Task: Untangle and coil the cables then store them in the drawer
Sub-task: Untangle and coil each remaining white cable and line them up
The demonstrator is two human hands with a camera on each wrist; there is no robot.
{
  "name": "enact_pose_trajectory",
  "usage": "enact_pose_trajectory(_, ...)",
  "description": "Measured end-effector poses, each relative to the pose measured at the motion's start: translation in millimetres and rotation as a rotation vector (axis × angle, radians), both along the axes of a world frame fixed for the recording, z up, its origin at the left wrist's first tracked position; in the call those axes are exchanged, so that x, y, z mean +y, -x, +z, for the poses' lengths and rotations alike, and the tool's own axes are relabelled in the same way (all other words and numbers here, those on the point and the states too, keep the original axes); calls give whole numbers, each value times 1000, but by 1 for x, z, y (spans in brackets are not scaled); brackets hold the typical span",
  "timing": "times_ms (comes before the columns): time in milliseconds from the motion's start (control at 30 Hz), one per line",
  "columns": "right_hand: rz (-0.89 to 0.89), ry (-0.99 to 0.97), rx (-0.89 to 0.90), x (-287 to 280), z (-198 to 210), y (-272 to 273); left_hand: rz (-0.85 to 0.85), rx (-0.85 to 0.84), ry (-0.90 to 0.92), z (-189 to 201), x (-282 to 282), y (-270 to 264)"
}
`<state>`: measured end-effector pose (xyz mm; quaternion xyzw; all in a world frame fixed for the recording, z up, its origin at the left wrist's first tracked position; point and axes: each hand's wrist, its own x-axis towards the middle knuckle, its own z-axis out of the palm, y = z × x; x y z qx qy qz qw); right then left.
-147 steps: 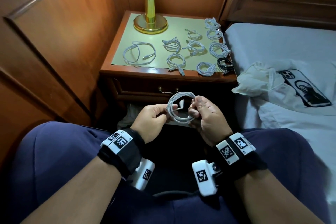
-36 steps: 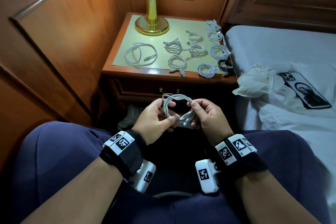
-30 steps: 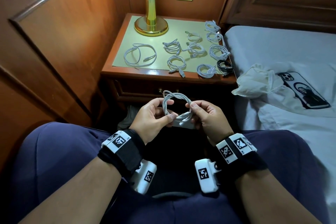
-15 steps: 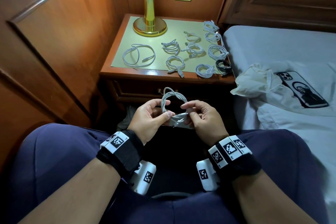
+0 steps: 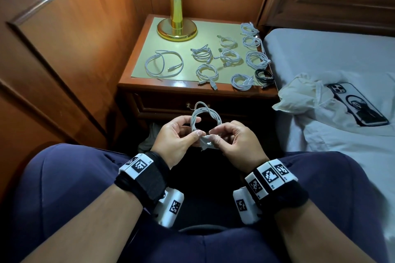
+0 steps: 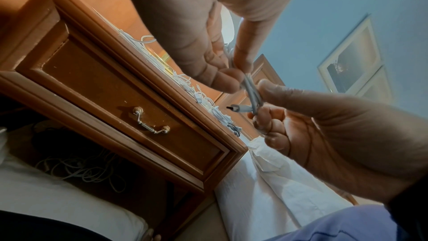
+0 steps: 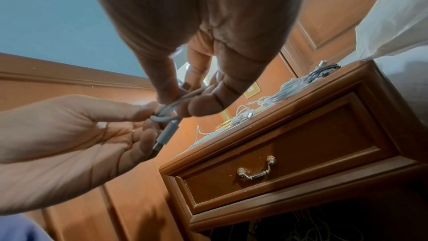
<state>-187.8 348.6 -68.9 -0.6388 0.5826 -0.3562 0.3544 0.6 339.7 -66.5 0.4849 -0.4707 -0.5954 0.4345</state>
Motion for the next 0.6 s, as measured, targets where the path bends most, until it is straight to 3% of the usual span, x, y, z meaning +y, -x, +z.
enact_pose_trajectory(233, 43, -31, 54, 1, 0, 0, 18, -35, 8, -2, -1, 1)
enact_pose_trajectory(600, 30, -163, -76, 2, 3, -5, 33, -108, 33, 0, -3, 3)
